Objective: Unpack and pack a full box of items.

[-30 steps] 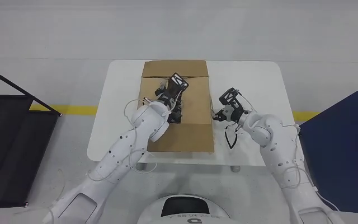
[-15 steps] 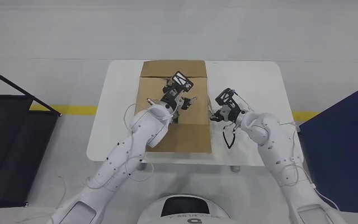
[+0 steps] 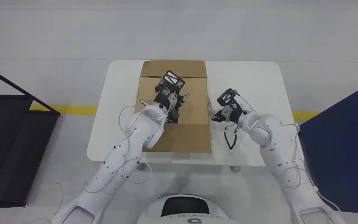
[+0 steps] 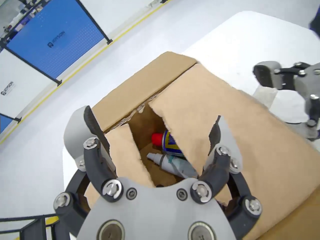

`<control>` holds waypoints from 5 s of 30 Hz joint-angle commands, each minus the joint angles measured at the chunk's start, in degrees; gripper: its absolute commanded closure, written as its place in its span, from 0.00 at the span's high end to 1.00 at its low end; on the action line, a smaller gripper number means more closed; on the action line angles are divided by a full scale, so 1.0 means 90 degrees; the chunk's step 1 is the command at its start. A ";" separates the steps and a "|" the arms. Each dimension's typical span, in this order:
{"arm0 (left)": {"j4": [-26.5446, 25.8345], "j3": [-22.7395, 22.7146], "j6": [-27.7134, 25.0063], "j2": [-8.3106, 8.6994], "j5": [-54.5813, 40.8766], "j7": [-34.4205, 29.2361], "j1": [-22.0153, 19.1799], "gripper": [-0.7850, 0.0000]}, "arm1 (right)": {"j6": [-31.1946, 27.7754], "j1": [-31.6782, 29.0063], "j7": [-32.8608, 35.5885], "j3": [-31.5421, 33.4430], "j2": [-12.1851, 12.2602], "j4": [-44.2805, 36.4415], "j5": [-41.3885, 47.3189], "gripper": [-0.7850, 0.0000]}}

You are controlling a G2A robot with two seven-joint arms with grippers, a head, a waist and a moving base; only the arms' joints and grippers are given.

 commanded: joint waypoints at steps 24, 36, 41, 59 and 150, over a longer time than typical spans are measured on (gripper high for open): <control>0.1780 0.0138 -0.1828 -0.0279 -0.2448 -0.1450 -0.1259 1.00 | 0.0098 -0.0138 0.0037 0.0055 0.0077 -0.0196 0.0124 1.00; 0.1352 -0.0038 -0.1642 -0.0204 -0.2187 -0.1345 -0.1130 1.00 | 0.0097 -0.0099 0.0056 0.0000 0.0098 -0.0202 0.0139 1.00; 0.0957 -0.0132 -0.1400 -0.0119 -0.1348 -0.1489 -0.0944 1.00 | 0.0093 -0.0079 0.0043 -0.0019 0.0105 -0.0188 0.0148 1.00; 0.0973 0.0054 -0.1689 -0.0084 -0.0440 -0.2423 -0.0942 1.00 | 0.0120 -0.0002 0.0048 -0.0068 0.0132 -0.0187 0.0184 1.00; -0.0294 -0.4765 -0.2567 0.0469 -0.3478 0.0599 0.1595 1.00 | 0.1826 -0.0133 0.1507 0.0024 0.0370 -0.3599 -0.0327 1.00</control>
